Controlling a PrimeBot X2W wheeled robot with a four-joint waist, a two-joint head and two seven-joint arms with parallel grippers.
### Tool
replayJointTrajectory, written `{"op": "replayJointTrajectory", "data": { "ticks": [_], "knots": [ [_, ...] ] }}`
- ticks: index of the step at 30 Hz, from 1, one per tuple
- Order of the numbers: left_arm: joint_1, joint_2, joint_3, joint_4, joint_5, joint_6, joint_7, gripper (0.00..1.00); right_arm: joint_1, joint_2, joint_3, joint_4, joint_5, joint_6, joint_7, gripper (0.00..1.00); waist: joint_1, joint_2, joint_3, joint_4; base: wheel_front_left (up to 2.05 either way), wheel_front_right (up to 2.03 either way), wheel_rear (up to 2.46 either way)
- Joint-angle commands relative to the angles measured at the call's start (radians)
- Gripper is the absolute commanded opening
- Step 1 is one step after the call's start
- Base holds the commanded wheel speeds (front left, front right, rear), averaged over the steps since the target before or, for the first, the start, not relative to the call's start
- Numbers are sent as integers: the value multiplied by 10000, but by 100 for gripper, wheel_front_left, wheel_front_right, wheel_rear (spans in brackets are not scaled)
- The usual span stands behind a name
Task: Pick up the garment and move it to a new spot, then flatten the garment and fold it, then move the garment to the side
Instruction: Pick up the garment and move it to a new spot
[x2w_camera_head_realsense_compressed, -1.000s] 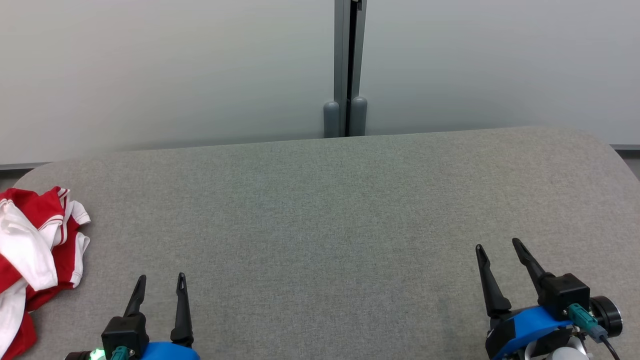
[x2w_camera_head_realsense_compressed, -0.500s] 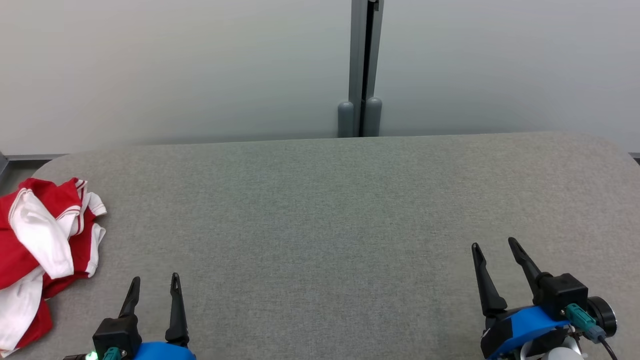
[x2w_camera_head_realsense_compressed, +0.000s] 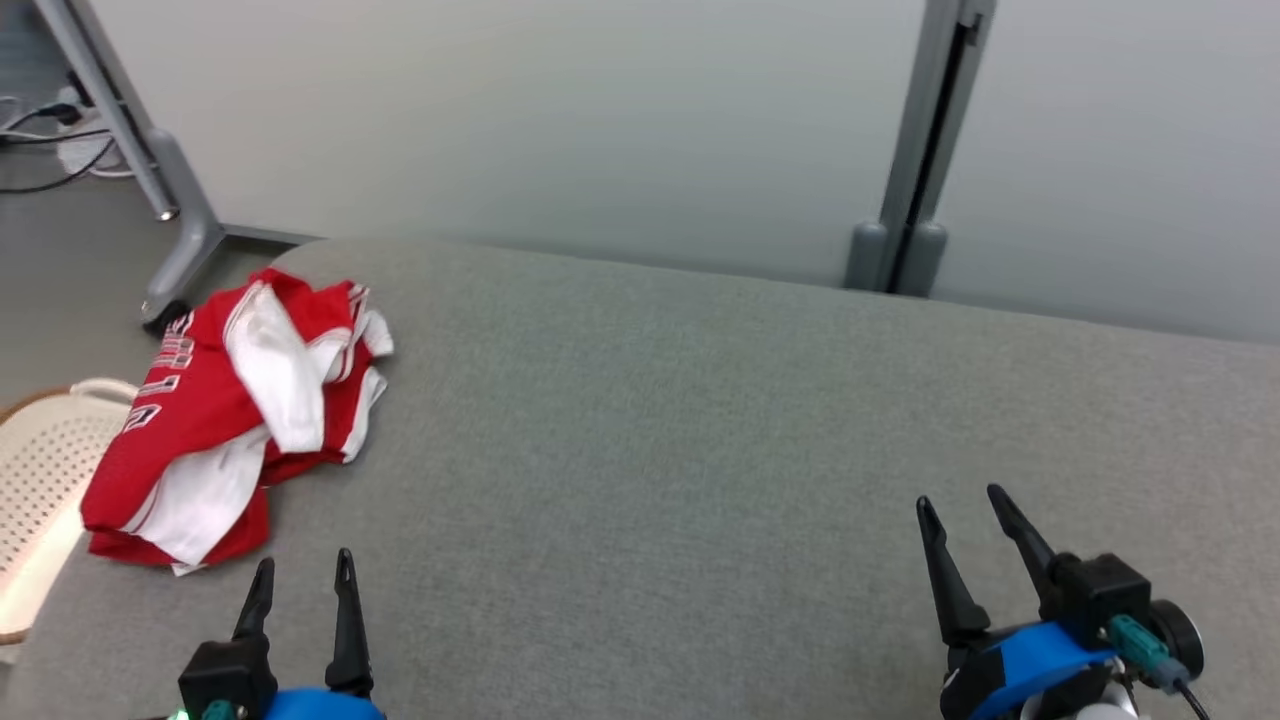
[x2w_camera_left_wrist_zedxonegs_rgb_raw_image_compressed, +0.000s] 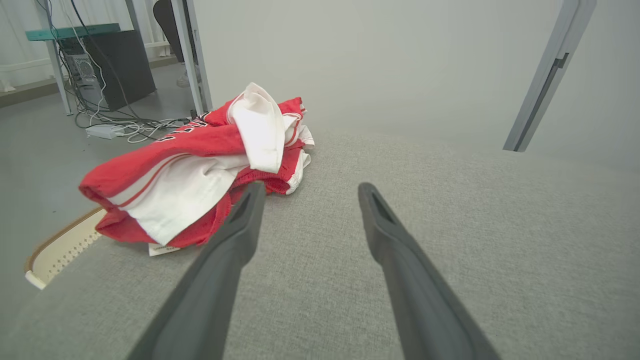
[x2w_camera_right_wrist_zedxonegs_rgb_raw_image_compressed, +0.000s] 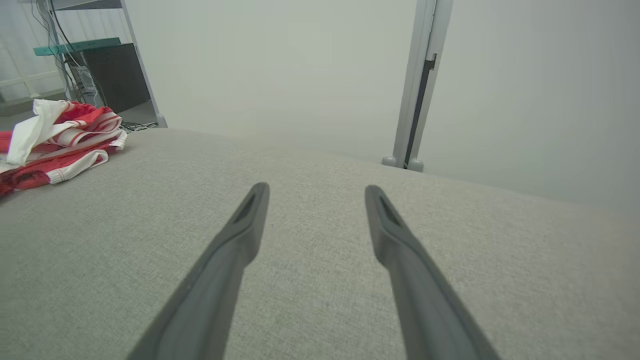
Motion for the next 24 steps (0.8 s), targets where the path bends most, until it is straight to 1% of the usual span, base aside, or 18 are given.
{"op": "replayJointTrajectory", "data": {
  "ticks": [1, 4, 10, 15, 18, 24],
  "knots": [
    [-73, -17, 36, -10, 23, 7, -30, 100, 10, -2, -14, 4, -2, 1, -58, 100, 0, 0, 339, 496, 0, 0, 0],
    [46, -18, 127, -22, -22, 58, -30, 100, -105, 37, 155, 51, 58, 1, -58, 100, 0, 0, 369, 1068, 0, 0, 0],
    [165, -23, 277, -24, -102, 8, -30, 100, -140, 94, 429, 189, 166, 1, -56, 100, 0, 0, 335, 2168, 0, 0, 0],
    [251, -22, 453, -18, -174, -5, -30, 100, -114, 122, 578, 261, 162, 1, -56, 100, 0, 0, 295, 2820, 0, 0, 0],
    [345, -25, 569, -76, -254, 3, -30, 100, -208, 137, 720, 313, 150, 1, -58, 100, 0, 0, 399, 2969, 0, 0, 0],
    [388, -19, 592, -169, -413, 110, -30, 100, -366, 54, 848, 420, 184, 1, -58, 100, 0, 0, 597, 3018, 0, 0, 0]
  ]
}}
